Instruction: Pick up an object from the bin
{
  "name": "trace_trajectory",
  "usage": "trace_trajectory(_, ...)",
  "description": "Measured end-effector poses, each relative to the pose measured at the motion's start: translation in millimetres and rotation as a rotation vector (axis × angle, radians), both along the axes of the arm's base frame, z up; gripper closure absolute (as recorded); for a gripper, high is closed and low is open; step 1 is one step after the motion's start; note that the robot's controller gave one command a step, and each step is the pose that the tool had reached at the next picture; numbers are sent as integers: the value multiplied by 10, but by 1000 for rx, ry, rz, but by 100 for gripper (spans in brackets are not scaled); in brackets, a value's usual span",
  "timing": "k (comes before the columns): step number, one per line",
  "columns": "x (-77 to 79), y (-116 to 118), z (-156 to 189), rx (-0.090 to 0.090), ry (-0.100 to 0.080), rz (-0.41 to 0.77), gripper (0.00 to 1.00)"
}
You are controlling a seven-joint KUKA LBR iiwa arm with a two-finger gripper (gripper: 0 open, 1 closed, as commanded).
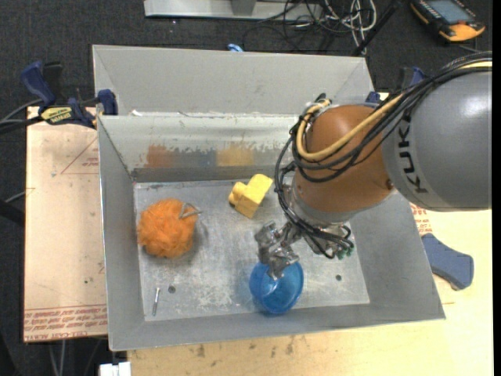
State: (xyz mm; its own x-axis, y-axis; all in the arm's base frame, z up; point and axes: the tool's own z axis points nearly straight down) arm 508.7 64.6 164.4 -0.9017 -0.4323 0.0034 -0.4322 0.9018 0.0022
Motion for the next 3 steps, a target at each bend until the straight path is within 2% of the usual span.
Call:
trace_trajectory(1, -94, -25, 563, 2, -2, 181, 100)
trace_trajectory(2, -84, -84, 881, 2, -8, 139, 100)
trace_trajectory(3, -112, -68, 182, 1, -6, 238, 0)
